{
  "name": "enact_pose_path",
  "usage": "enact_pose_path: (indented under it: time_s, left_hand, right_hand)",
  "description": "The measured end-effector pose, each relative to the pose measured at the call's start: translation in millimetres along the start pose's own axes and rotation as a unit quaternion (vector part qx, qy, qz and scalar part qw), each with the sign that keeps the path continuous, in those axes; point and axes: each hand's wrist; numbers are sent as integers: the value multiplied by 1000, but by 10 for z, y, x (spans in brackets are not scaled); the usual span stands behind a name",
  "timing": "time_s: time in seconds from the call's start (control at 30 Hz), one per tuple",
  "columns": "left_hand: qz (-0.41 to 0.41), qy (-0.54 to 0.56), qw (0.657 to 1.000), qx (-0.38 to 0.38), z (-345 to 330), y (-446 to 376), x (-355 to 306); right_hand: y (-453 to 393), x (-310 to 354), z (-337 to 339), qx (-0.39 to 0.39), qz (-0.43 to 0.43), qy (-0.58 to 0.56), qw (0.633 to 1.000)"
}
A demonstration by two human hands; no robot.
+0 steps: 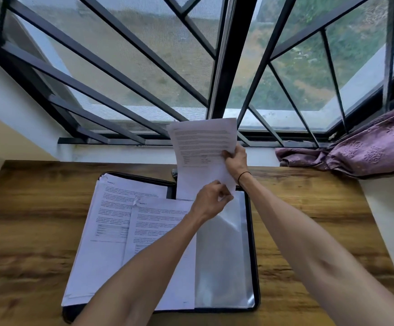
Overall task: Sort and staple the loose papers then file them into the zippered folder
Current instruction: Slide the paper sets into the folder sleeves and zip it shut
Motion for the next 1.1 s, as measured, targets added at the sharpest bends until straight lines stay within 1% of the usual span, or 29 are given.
enact_pose_path:
  time_s: [0.13, 0.2, 0.3, 0.57, 0.63, 0.73, 0.8, 0.87, 0.97, 1.03, 1.1]
  left_hand:
    - [29, 33, 999, 17, -6, 12, 47]
    - [31, 60, 997, 40, -15, 17, 54]
    - [26, 66, 995, 63, -32, 3, 8]
    - [45, 74, 996, 26, -55, -81, -103]
    - [57, 79, 994, 49, -47, -111, -94]
    - [70, 72, 989, 108, -18, -121, -71]
    - [56, 80, 988, 120, -3, -111, -48]
    - [33, 85, 990, 108, -1, -100, -36]
    - [17, 92, 995, 42, 5, -94, -44]
    - [8, 61, 998, -6, 38, -87, -26]
    - [6, 29, 999, -28, 96, -77, 69]
  right_hand:
    - [-25, -38, 98, 31, -7, 22, 999]
    - [-46, -46, 151, 40, -10, 28, 999]
    - [-34, -38, 189, 47, -13, 30, 998]
    - [8, -32, 27, 26, -16, 6, 1000]
    - [23, -41, -18, 7, -23, 11, 1000]
    - [44, -51, -56, -9, -33, 11, 999]
    - [66, -33, -53, -5, -32, 2, 999]
    - [48, -47, -36, 4, -36, -13, 999]
    - [6, -92, 14, 39, -37, -35, 998]
    - [-31, -157, 51, 51, -33, -38, 997]
    - [-31, -177, 85, 56, -37, -40, 997]
Point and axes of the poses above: each hand's wrist, its own y-axis away from the middle knuckle, its own z-axis out of the back of the hand, x = y × z, and after that the axes turned 12 degrees about x, right-handed
